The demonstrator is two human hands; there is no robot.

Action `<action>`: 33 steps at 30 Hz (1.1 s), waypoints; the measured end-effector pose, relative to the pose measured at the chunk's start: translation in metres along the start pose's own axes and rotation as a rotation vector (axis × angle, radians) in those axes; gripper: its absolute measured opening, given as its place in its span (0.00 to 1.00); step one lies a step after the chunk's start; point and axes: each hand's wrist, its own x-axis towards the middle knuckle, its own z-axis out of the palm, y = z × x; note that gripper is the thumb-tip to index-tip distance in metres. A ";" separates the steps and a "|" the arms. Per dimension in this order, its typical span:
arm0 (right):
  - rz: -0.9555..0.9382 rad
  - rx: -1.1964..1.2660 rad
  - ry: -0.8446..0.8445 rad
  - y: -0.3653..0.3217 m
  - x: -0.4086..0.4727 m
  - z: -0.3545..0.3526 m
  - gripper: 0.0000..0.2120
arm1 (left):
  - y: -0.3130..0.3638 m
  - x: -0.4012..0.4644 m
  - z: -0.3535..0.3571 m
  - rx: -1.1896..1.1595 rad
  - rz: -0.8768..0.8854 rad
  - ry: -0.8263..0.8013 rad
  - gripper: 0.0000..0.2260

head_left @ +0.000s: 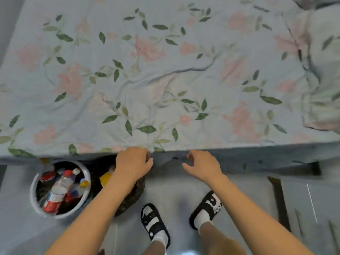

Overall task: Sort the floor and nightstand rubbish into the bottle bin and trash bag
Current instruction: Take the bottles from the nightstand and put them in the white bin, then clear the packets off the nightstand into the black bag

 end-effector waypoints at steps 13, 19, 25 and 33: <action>0.437 0.247 0.200 0.368 -0.158 -0.019 0.22 | 0.380 0.019 0.066 0.383 0.425 -0.296 0.16; 0.637 0.361 0.264 0.508 -0.262 -0.027 0.23 | 0.572 -0.003 0.101 0.407 0.651 -0.303 0.17; 0.830 0.538 0.499 0.579 -0.346 -0.009 0.16 | 0.702 -0.032 0.130 0.262 0.754 -0.277 0.15; 1.250 0.926 0.917 0.629 -0.402 0.039 0.19 | 0.755 -0.058 0.167 0.241 0.836 -0.322 0.12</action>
